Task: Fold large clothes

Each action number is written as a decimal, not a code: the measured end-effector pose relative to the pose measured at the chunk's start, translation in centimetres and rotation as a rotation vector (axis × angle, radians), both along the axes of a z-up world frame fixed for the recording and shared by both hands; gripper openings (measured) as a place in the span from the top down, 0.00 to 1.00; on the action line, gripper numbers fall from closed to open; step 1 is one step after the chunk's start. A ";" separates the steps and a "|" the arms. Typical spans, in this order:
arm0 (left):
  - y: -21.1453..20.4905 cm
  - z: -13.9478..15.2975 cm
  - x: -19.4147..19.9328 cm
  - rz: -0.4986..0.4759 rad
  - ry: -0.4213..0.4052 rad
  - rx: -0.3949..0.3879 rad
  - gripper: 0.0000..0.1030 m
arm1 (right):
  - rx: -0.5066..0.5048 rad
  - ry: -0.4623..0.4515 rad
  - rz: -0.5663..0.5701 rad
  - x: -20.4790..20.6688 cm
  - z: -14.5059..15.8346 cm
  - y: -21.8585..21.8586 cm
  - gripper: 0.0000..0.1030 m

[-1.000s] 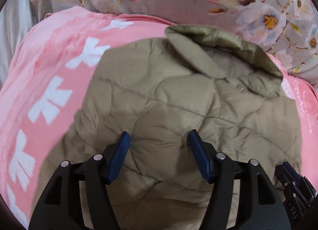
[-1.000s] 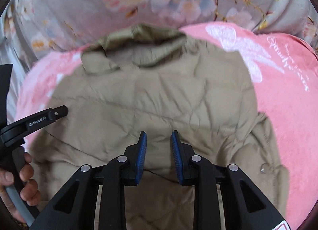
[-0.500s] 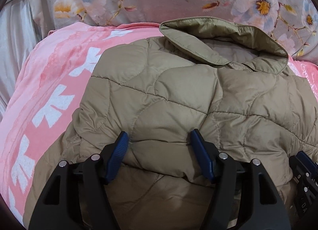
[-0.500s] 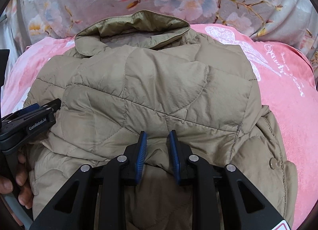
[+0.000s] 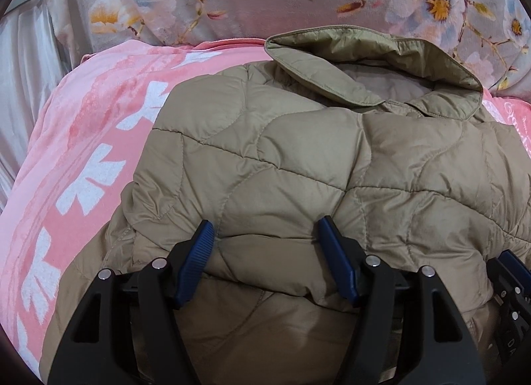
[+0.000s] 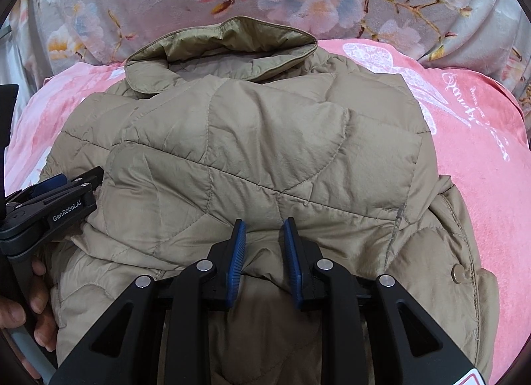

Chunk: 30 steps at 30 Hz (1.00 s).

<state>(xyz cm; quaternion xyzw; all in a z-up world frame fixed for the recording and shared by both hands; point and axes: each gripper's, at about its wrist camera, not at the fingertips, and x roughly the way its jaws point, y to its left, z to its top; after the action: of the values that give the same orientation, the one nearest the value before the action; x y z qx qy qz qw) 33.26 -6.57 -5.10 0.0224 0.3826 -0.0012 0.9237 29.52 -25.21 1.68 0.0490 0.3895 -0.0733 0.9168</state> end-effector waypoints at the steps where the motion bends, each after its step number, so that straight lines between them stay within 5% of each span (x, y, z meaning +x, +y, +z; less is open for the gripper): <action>1: 0.0 0.0 0.0 0.000 0.000 -0.001 0.38 | 0.010 -0.003 0.003 0.0 0.0 -0.1 0.78; 3: 0.3 0.1 -0.1 -0.009 -0.003 -0.033 0.37 | 0.062 -0.012 0.021 -0.2 0.1 -0.6 0.74; 6: 2.2 1.3 -0.3 -0.070 0.013 -0.168 0.34 | 0.235 -0.051 0.076 -1.1 1.4 -2.4 0.38; 9: 4.5 4.1 1.1 -0.084 0.024 -0.321 0.33 | 0.303 -0.136 0.081 -0.8 4.4 -4.3 0.34; 11: 5.4 5.9 2.9 -0.058 0.022 -0.404 0.23 | 0.367 -0.160 0.062 1.3 6.1 -5.6 0.34; 12: 5.6 6.5 4.2 -0.049 0.032 -0.453 0.16 | 0.423 -0.155 0.060 2.9 6.2 -6.4 0.34; 15: 4.6 6.5 8.6 -0.053 0.098 -0.541 0.15 | 0.530 -0.126 -0.011 7.2 5.0 -8.3 0.34; 19: 2.1 4.6 13.0 -0.073 0.190 -0.565 0.24 | 0.653 -0.071 -0.111 11.6 1.8 -9.7 0.52; 20: 1.5 3.9 13.8 -0.074 0.214 -0.548 0.36 | 0.675 -0.066 -0.118 12.3 1.3 -10.0 0.58; 22: 0.6 3.5 14.5 -0.078 0.231 -0.506 0.78 | 0.706 -0.033 -0.085 13.5 0.8 -9.8 0.96; 23: 0.4 3.5 14.5 -0.096 0.242 -0.519 0.89 | 0.710 -0.046 -0.068 13.4 1.2 -9.8 0.95; 26: 0.6 4.5 13.4 -0.115 0.186 -0.496 0.92 | 0.535 -0.094 -0.032 12.2 2.8 -8.8 0.97; 30: -0.1 1.4 13.6 -0.117 0.208 -0.413 0.92 | 0.386 -0.002 -0.032 13.4 -0.4 -7.6 1.00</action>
<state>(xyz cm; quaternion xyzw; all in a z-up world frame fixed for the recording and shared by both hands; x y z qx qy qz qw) 46.89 -6.69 -3.69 -0.1453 0.4653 -0.1352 0.8626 42.88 -32.79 1.29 0.2302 0.3947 -0.0120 0.8894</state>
